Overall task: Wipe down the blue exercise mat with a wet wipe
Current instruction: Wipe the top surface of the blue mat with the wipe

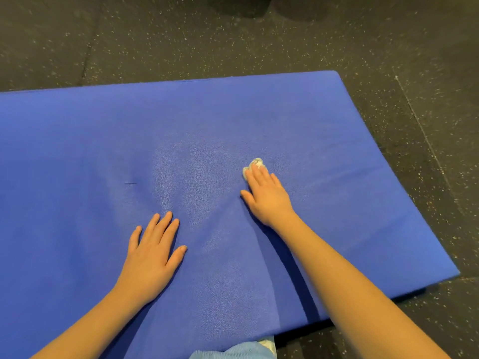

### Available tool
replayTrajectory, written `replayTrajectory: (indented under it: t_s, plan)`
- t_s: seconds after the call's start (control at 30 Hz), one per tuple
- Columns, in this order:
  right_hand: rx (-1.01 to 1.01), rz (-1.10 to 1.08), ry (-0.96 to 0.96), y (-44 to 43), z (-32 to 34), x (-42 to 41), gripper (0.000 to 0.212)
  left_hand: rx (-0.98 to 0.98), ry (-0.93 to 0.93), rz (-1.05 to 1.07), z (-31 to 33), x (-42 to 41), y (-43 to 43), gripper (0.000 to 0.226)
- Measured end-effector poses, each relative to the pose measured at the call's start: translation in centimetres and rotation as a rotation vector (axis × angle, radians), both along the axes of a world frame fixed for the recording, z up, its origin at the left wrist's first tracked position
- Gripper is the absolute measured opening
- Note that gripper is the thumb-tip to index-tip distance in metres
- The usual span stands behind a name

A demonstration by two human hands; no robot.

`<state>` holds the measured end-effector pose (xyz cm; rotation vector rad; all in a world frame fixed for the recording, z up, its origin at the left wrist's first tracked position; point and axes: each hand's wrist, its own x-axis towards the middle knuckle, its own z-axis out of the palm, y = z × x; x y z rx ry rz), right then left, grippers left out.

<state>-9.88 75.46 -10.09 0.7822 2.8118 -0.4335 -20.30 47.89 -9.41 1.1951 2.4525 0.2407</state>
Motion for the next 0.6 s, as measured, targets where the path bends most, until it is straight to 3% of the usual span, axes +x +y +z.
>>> replayTrajectory:
  t_s: [0.1,0.27,0.37,0.5,0.6]
  plan:
    - [-0.077,-0.141,0.036,-1.1,-0.3,-1.3,0.066,0.026,-0.010,-0.013,0.0,-0.8,0.6,0.083]
    - [-0.095,0.261,0.046,-1.6,-0.3,-1.1,0.065,-0.012,-0.002,-0.001,-0.7,-3.5,3.0,0.090]
    - [0.003,0.096,0.006,1.1,-0.2,-1.9,0.062,-0.022,0.052,-0.026,-1.3,-3.8,3.3,0.085]
    - [-0.065,-0.135,0.015,1.1,-0.3,-4.1,0.067,-0.040,0.080,-0.047,-1.6,-3.7,3.2,0.077]
    - [-0.099,0.109,0.065,0.1,-0.5,-4.5,0.070,-0.020,0.079,-0.077,-1.5,-4.5,3.5,0.079]
